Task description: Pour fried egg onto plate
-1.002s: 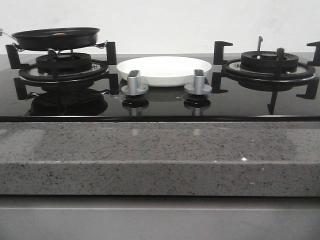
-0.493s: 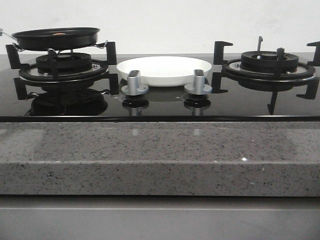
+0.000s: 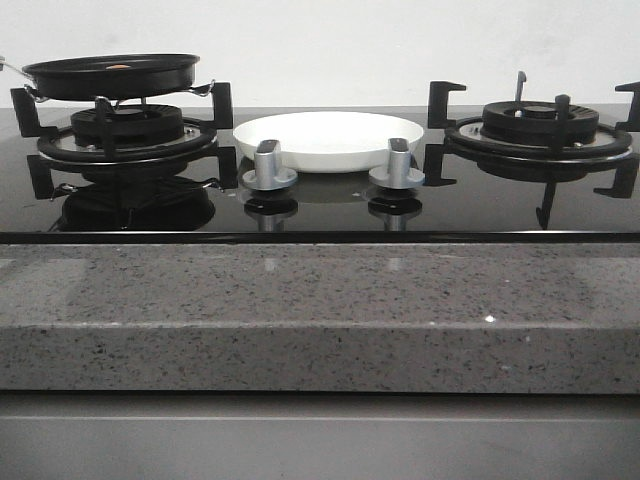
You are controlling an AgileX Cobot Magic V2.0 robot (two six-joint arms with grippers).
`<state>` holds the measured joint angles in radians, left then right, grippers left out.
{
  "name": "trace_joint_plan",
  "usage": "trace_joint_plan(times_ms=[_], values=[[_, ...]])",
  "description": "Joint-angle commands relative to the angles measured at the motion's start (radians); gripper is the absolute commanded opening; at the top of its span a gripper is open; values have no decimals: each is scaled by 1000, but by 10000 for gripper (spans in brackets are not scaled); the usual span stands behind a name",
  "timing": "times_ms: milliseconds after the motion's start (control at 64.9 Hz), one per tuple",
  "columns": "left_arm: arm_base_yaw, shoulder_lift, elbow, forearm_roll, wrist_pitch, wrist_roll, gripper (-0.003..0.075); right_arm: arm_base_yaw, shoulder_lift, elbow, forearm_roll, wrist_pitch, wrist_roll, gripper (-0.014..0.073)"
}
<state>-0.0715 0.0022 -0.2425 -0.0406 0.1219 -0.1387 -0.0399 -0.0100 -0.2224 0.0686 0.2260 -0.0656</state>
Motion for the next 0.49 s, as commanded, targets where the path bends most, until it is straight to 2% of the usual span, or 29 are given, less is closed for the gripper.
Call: trace_joint_plan(times_ms=[0,231,478], values=[[-4,54,-148,-12,44,-7,-19,-4,48,-158,-6,53,-7,-67],[-4,249,-429,-12,305,-2,-19,-4,266,-491,-4,291,-7,-67],[-4,370,-473,-12,380,-2,-19,-4,394,-549,-1,312,-7,-67]])
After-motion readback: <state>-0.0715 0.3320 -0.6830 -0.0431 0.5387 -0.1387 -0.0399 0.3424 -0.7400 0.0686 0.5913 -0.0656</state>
